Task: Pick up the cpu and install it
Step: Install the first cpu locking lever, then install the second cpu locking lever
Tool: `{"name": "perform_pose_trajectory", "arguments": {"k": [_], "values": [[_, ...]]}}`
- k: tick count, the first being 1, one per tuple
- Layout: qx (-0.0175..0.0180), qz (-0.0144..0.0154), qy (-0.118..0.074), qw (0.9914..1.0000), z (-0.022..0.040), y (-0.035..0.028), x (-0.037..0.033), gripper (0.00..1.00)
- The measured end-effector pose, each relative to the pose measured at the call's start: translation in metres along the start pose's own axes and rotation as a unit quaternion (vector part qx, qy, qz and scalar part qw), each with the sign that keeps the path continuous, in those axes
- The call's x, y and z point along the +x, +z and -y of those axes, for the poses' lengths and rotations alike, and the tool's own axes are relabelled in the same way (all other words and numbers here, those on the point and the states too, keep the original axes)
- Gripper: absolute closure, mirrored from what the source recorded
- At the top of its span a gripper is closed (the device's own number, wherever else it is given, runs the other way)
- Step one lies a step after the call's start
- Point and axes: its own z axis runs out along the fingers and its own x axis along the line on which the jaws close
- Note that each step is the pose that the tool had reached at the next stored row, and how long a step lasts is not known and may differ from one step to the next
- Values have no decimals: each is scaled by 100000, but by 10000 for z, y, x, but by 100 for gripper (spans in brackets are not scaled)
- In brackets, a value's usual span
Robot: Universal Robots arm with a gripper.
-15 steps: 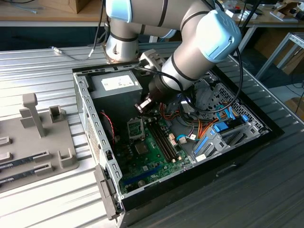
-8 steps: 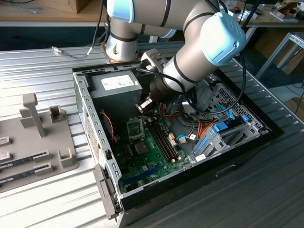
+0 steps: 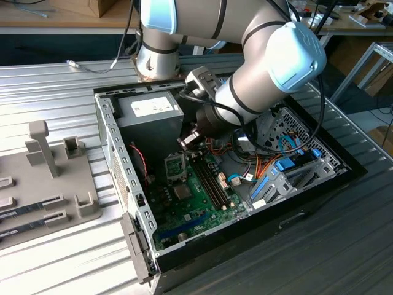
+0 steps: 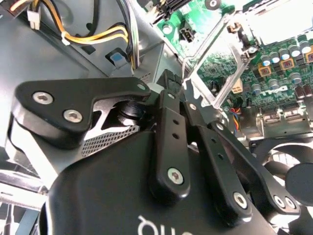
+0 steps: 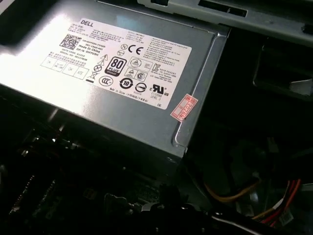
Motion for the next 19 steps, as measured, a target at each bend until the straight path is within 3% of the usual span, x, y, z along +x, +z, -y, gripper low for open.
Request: {"name": "perform_pose_trajectory", "arguments": {"k": [6, 12, 16, 19], "values": [[-662, 264, -158, 99997, 7, -21, 7, 89], [-1993, 796, -467, 99976, 29, -54, 24, 89], [-2459, 984, -588, 99963, 26, -71, 26, 89], [-3197, 1288, -754, 99938, 74, -91, 50, 89]]}}
